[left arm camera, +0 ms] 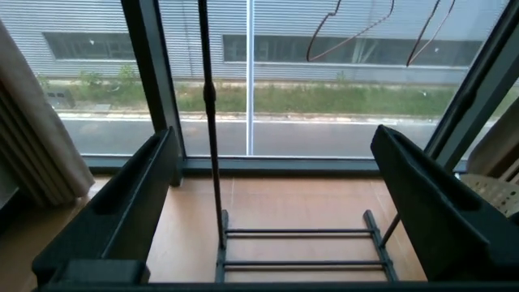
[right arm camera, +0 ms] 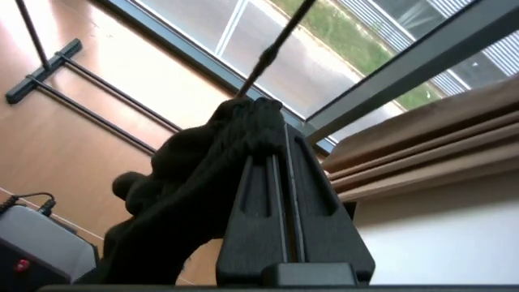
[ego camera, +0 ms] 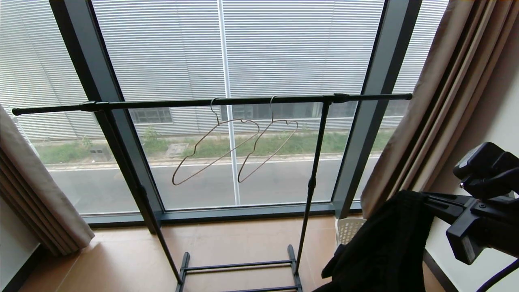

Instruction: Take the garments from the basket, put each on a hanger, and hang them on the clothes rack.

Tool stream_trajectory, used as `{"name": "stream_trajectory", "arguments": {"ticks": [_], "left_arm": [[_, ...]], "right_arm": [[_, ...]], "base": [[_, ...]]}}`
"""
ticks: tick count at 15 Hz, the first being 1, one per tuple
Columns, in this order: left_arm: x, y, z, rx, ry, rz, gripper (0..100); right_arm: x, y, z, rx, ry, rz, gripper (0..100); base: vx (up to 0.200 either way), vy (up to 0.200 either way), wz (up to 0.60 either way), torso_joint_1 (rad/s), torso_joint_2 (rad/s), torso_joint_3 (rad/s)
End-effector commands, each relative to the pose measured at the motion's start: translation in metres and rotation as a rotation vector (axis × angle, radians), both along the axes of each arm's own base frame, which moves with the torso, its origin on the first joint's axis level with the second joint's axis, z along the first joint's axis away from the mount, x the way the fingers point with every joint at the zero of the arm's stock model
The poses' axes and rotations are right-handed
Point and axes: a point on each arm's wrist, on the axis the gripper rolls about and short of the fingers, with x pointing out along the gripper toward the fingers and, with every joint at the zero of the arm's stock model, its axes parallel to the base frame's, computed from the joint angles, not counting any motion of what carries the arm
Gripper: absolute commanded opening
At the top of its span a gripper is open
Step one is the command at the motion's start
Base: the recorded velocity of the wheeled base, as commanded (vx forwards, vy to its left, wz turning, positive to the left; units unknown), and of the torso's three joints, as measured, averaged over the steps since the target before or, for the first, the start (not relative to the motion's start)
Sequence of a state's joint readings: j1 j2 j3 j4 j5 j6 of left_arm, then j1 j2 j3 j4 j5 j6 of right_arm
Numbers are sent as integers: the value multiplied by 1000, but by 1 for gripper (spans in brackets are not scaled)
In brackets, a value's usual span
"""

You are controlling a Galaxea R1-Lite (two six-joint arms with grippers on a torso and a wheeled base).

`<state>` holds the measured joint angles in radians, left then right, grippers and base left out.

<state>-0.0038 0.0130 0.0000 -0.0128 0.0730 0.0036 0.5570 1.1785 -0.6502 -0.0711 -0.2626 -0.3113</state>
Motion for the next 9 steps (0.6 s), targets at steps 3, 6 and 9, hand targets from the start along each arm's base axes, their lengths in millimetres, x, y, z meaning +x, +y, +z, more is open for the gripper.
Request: {"name": "stream_trajectory", "arguments": {"ticks": [3, 6, 9], "left_arm": [[41, -2, 47, 34, 291, -79, 100], [100, -19, 85, -64, 475, -256, 100], [134, -63, 101, -109, 587, -478, 100]], "right_arm": [[36, 56, 18, 140, 47, 10, 0], [71, 84, 17, 185, 33, -157, 0], [97, 105, 10, 163, 19, -216, 0]], "base": [[0, 0, 0, 0, 0, 0], [0, 0, 0, 0, 0, 0], [0, 0, 0, 0, 0, 0]]}}
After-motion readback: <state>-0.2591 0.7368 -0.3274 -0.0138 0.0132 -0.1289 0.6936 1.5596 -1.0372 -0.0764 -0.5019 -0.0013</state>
